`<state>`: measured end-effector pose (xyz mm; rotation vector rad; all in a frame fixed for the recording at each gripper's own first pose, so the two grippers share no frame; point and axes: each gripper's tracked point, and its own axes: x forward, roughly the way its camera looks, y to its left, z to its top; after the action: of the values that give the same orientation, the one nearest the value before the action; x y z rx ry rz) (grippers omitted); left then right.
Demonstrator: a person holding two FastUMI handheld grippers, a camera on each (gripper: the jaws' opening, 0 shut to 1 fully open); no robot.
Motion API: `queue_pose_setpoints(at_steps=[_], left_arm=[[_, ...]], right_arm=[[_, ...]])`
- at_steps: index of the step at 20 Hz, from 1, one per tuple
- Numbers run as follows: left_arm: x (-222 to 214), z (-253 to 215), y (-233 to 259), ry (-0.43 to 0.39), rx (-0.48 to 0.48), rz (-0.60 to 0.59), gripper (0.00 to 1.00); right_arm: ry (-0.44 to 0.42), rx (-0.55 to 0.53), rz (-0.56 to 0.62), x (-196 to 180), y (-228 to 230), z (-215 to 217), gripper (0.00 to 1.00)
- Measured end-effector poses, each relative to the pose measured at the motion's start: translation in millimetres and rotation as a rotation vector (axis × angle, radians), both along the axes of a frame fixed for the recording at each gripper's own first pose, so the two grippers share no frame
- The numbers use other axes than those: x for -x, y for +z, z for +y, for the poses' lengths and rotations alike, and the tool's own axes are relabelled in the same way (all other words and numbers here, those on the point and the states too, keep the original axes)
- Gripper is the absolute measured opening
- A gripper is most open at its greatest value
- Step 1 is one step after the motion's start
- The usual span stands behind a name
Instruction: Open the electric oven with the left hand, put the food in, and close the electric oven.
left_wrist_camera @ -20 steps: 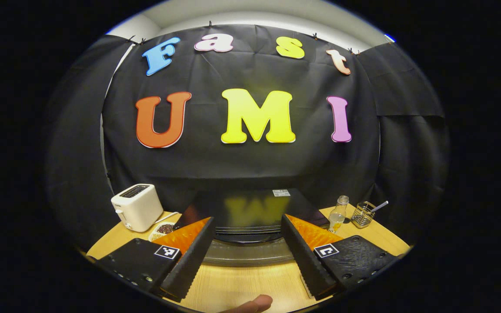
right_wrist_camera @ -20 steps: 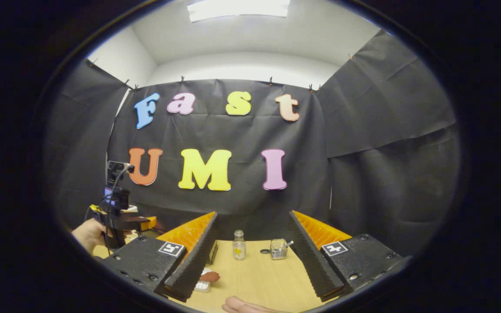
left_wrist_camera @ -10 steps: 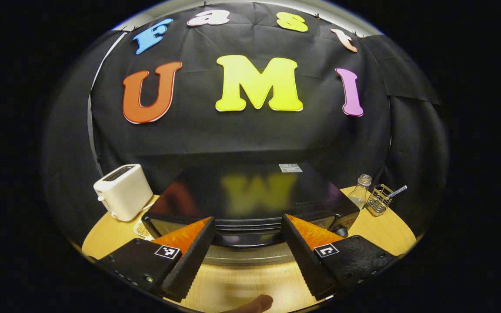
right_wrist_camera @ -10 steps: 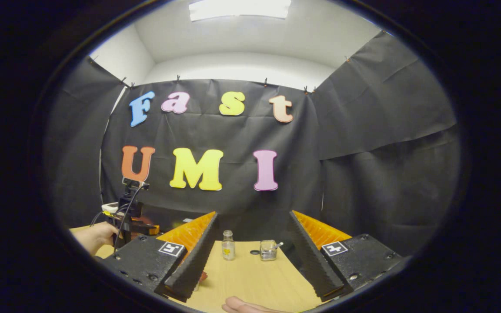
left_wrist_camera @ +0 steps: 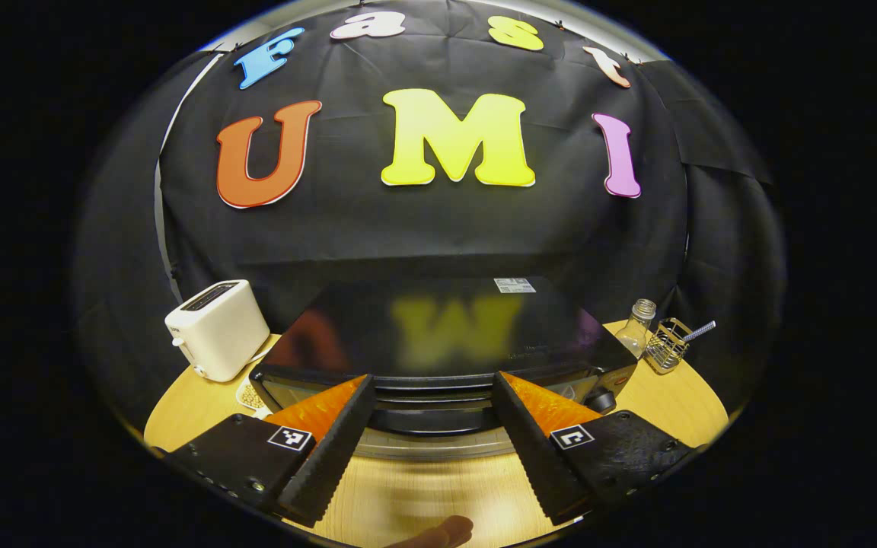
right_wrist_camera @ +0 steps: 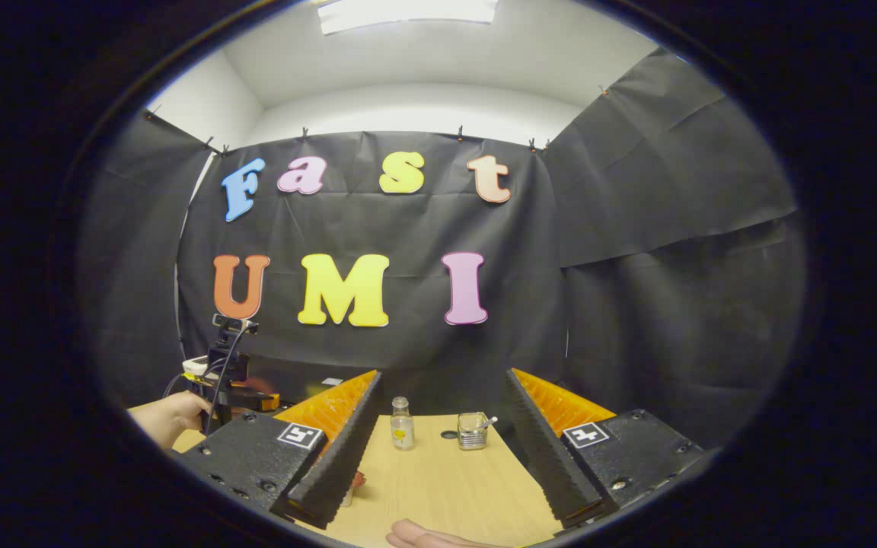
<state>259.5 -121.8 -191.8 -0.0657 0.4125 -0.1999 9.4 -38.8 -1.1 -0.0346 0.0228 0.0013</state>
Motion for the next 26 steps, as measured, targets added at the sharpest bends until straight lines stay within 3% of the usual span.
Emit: queue_pose_setpoints(at_steps=[1,11,18,19,20,22,26], left_arm=[[5,1,0,-0.002,-0.002,-0.002,0.98],[65,4,-19,0.001,-0.003,-0.04,0.98],[110,5,-50,0.031,-0.009,-0.095,0.98],[115,4,-54,0.036,-0.024,-0.107,0.98],[118,4,-62,0.043,-0.025,-0.105,0.97],[125,3,-70,0.046,-0.016,-0.104,0.97],[137,-1,-91,0.036,-0.009,-0.091,0.96]], right_arm=[[0.003,0.005,-0.006,3,3,1,0.96],[0.025,-0.009,-0.023,17,13,16,1.0],[0.047,-0.011,-0.039,26,17,34,0.99],[0.055,-0.009,-0.036,27,15,37,0.96],[0.059,-0.008,-0.035,28,13,39,1.0],[0.061,-0.007,-0.033,28,11,42,0.96],[0.058,-0.02,-0.012,26,4,43,0.99]])
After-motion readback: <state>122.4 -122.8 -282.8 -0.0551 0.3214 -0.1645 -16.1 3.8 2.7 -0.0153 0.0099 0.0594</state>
